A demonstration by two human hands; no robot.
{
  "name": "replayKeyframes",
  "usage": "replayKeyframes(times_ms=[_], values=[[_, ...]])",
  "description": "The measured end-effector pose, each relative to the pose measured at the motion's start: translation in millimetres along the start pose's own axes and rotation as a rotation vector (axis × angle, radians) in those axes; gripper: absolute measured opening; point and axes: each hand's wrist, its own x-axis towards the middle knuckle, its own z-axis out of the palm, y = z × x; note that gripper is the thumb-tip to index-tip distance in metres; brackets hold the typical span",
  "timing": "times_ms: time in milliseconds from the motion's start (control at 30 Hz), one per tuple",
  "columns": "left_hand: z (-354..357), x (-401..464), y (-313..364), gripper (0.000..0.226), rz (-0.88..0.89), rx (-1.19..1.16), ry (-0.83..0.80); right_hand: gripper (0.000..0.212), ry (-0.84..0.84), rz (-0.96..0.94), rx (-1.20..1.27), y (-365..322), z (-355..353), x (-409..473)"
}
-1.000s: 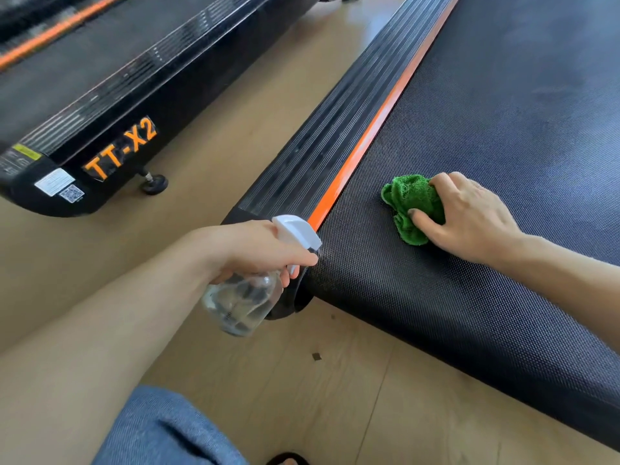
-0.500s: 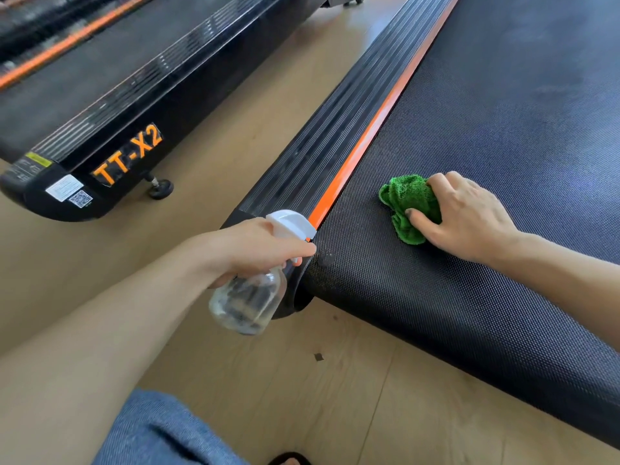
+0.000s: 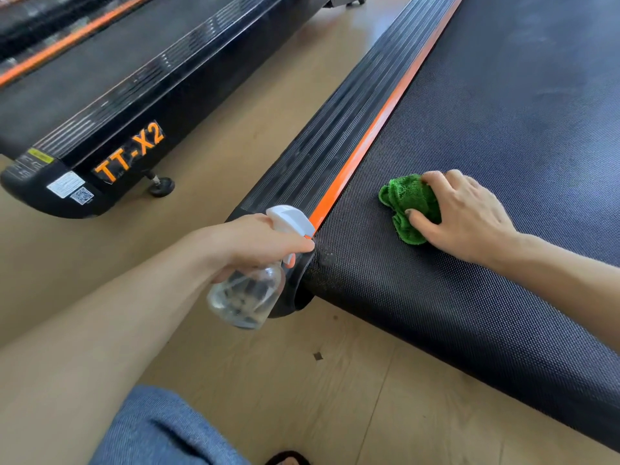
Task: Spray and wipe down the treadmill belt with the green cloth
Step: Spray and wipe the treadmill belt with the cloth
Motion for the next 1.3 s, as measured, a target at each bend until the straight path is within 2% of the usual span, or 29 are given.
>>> replayKeyframes(times_ms=[200,333,533,633,767,867,900,933,1000,1067,1100,1300], values=[[-2.0,-0.1,0.7,0.046,-0.02,-0.097,-0.035,0.054,0.01,-0.048,-0.046,-8.2,5.5,18.5],[-8.9,4.3,-3.2,0.05,-0.036,-0.182,-0.004,0.047,0.019,-0.007,0.046,-38.1,11.7,29.9],[-18.1,14.8,-11.3,0.037,-0.056,-0.303,0.082,0.041,0.019,-0.201,0.177,-104.7,31.6,7.7],[-18.2,17.4,-11.1,0.037,-0.064,-0.302,0.075,0.048,-0.055,-0.279,0.28,-105.7,27.9,-6.1],[-19.1,20.8,-13.0,0.041,-0.073,-0.278,0.069,0.048,-0.179,-0.421,0.347,-103.3,9.9,-24.9],[-18.3,20.4,-14.1,0.04,-0.08,-0.28,0.081,0.043,-0.334,-0.531,0.34,-95.5,-7.8,-21.8],[-17.4,20.6,-12.9,0.04,-0.079,-0.271,0.082,0.041,-0.332,-0.561,0.324,-88.7,-11.3,-16.8],[-17.6,20.5,-11.6,0.04,-0.078,-0.262,0.079,0.041,-0.265,-0.546,0.315,-82.6,-11.9,-8.9],[-17.8,20.8,-10.3,0.041,-0.072,-0.253,0.073,0.045,-0.061,-0.322,0.332,-73.4,-6.1,11.7],[-17.9,20.3,-8.8,0.043,-0.071,-0.241,0.068,0.044,-0.008,-0.073,0.317,-79.0,10.6,25.5],[-17.8,20.6,-8.3,0.043,-0.068,-0.237,0.067,0.042,-0.018,-0.053,0.279,-87.0,21.3,25.3],[-18.7,20.9,-9.0,0.038,-0.075,-0.257,0.06,0.042,-0.105,-0.333,0.286,-110.6,18.5,-19.9]])
